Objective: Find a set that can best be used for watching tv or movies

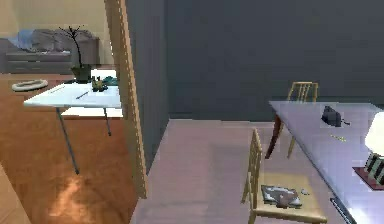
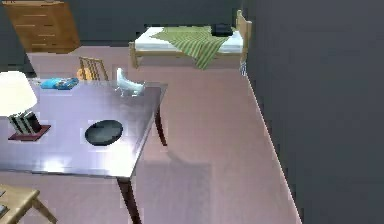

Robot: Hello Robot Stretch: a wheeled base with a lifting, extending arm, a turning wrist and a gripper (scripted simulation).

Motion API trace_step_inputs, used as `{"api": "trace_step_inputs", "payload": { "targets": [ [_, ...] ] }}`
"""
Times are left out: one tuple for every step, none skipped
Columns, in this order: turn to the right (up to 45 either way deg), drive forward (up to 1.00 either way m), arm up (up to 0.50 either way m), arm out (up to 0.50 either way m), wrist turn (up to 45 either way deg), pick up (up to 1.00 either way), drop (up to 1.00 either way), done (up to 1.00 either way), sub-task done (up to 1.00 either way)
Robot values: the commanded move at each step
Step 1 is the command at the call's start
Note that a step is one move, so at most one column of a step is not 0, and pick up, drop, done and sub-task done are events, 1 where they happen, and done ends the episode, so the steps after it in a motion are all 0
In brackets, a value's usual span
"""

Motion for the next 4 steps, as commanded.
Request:
{"api": "trace_step_inputs", "payload": {
  "targets": [
    [45.0, 0.0, 0.0, 0.0, 0.0, 0.0, 0.0, 0.0, 0.0],
    [45.0, 0.0, 0.0, 0.0, 0.0, 0.0, 0.0, 0.0, 0.0],
    [33.0, 0.0, 0.0, 0.0, 0.0, 0.0, 0.0, 0.0, 0.0],
    [0.0, 0.05, 0.0, 0.0, 0.0, 0.0, 0.0, 0.0, 0.0]
  ]
}}
